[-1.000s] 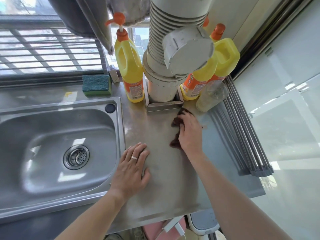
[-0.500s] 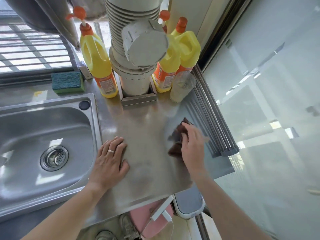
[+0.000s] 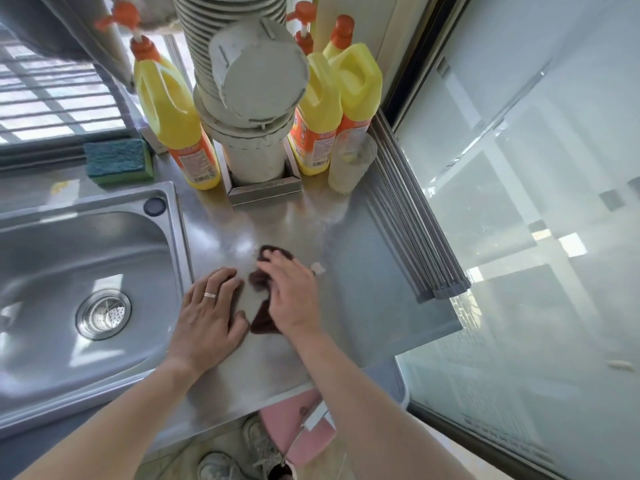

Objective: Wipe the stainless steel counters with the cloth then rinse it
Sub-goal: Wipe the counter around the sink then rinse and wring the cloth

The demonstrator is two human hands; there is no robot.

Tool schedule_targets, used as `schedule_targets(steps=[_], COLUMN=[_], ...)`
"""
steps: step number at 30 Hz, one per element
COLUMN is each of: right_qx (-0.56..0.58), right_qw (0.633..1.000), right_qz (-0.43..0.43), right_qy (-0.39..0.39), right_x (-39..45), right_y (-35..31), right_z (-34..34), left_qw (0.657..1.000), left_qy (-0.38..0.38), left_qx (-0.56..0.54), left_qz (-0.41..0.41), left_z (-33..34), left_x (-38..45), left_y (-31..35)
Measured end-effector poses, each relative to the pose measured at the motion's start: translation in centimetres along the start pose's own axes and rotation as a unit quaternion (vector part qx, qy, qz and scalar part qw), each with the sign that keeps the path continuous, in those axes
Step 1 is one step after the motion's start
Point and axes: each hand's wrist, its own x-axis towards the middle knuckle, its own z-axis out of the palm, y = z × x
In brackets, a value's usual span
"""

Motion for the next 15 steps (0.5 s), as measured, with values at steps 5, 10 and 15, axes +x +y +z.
schedule_targets(steps=[5, 10, 15], right_qx=[0.1, -0.126, -0.165], right_qw=[0.995, 0.979, 0.96], right_qz=[-0.01, 0.101, 0.189], right_qy=[-0.023, 0.122, 0.123], right_x=[-1.5, -7.1, -8.8], right_y=[-0.4, 9.7, 11.4], right_z=[-2.9, -10.0, -9.5], left_qw=[1.0, 1.0, 1.0], left_qy=[-0.013, -0.018, -0.011], left_qx=[-0.001, 0.008, 0.006], left_qz=[0.0, 0.005, 0.003], left_z=[-0.2, -0.3, -0.3], left_x=[-0.2, -0.2, 0.0], left_y=[0.3, 0.2, 0.2])
